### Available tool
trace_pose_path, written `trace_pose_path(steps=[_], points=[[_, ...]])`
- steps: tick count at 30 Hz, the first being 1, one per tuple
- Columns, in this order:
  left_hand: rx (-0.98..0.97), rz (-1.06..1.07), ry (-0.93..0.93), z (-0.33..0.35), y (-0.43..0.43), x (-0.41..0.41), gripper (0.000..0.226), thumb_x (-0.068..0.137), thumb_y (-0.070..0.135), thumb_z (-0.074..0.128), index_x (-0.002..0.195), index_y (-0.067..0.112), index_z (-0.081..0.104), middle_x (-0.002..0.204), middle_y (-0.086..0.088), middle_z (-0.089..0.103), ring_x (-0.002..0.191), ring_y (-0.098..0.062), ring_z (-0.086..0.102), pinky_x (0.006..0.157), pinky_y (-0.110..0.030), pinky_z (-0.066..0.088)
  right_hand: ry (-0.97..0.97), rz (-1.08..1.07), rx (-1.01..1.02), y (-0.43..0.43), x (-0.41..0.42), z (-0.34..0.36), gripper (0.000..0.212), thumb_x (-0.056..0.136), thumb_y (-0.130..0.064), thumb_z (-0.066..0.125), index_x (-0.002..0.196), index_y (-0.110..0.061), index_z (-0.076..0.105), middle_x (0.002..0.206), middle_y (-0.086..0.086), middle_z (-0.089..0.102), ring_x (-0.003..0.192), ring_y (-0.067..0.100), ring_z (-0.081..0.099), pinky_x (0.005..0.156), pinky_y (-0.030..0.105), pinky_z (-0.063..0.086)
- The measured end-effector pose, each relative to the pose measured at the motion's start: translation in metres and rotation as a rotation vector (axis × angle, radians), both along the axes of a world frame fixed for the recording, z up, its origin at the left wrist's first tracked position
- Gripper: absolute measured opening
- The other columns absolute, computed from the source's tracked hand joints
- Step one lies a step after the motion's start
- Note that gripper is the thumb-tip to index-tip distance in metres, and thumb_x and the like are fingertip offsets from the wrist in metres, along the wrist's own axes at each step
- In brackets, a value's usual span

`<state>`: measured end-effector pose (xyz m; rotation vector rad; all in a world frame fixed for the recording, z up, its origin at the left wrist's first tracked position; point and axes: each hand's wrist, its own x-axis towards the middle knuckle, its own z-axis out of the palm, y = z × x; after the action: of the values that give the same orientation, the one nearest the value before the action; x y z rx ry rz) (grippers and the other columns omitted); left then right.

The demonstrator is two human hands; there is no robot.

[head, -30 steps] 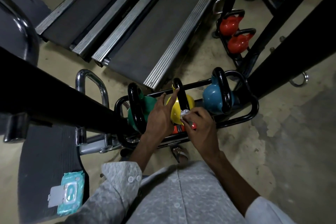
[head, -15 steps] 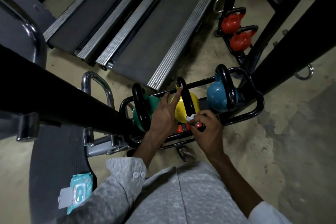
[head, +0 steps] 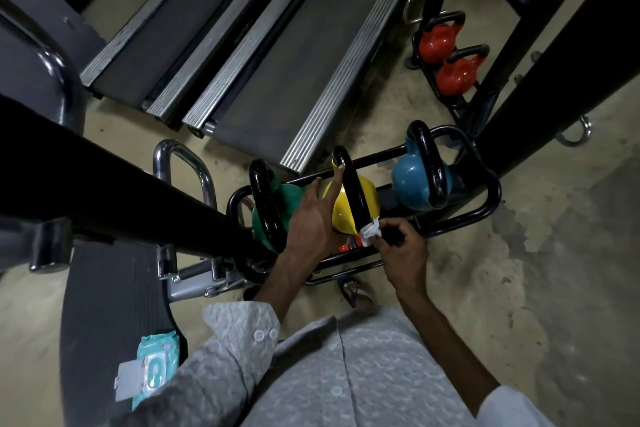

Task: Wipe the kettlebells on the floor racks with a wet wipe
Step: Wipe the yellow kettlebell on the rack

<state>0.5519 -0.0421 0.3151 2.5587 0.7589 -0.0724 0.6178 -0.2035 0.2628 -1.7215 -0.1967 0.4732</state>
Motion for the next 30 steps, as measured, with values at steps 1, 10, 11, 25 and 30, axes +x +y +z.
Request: trace_pose_path(steps=[1,10,11,25,30], points=[[-0.004,0.005,-0.006,0.000,-0.001,0.000,0.138,0.061,0.041,0.093,0.160,0.042,-0.003,0.157,-0.023,0.031,0.136,-0.039,0.045,0.085,-0.045,0.058,0.003,-0.016,-0.009,0.001,0.001,-0.001,0.024,0.082,-0.002,0.078,0.095,-0.020,0.070,0.093,-0.009,0.072,0.086,-0.004,0.067,0.073,0.007,0.049],[0.004,0.094,-0.033,-0.002,-0.012,0.003,0.135,0.059,0.061,0.088,0.160,0.042,0.001,0.157,-0.014,0.033,0.138,-0.033,0.044,0.090,-0.048,0.056,-0.146,0.218,-0.220,0.017,0.037,0.001,0.022,0.090,-0.001,0.064,0.100,-0.016,0.077,0.089,-0.011,0.070,0.085,-0.001,0.065,0.071,0.003,0.044],[0.011,0.101,-0.039,-0.003,-0.014,0.004,0.133,0.060,0.059,0.088,0.160,0.041,0.002,0.157,-0.014,0.033,0.138,-0.033,0.044,0.090,-0.048,0.056,-0.152,0.278,-0.239,0.019,0.044,0.002,0.022,0.090,-0.001,0.065,0.100,-0.015,0.077,0.088,-0.012,0.070,0.084,0.000,0.065,0.072,0.005,0.045],[-0.018,0.174,-0.026,0.000,-0.020,0.007,0.136,0.057,0.047,0.093,0.157,0.052,0.000,0.162,-0.012,0.026,0.144,-0.033,0.036,0.092,-0.048,0.055,-0.043,0.844,-0.323,0.047,0.096,0.009,0.020,0.091,-0.007,0.066,0.105,-0.015,0.077,0.101,-0.008,0.075,0.097,0.007,0.069,0.088,0.026,0.055],[-0.027,0.199,-0.021,0.003,-0.021,0.008,0.135,0.058,0.046,0.093,0.156,0.054,0.000,0.164,-0.010,0.022,0.145,-0.033,0.036,0.091,-0.044,0.053,0.193,0.792,-0.434,0.060,0.099,0.008,0.025,0.092,-0.002,0.059,0.106,-0.015,0.077,0.099,0.005,0.077,0.095,0.019,0.071,0.090,0.039,0.058]])
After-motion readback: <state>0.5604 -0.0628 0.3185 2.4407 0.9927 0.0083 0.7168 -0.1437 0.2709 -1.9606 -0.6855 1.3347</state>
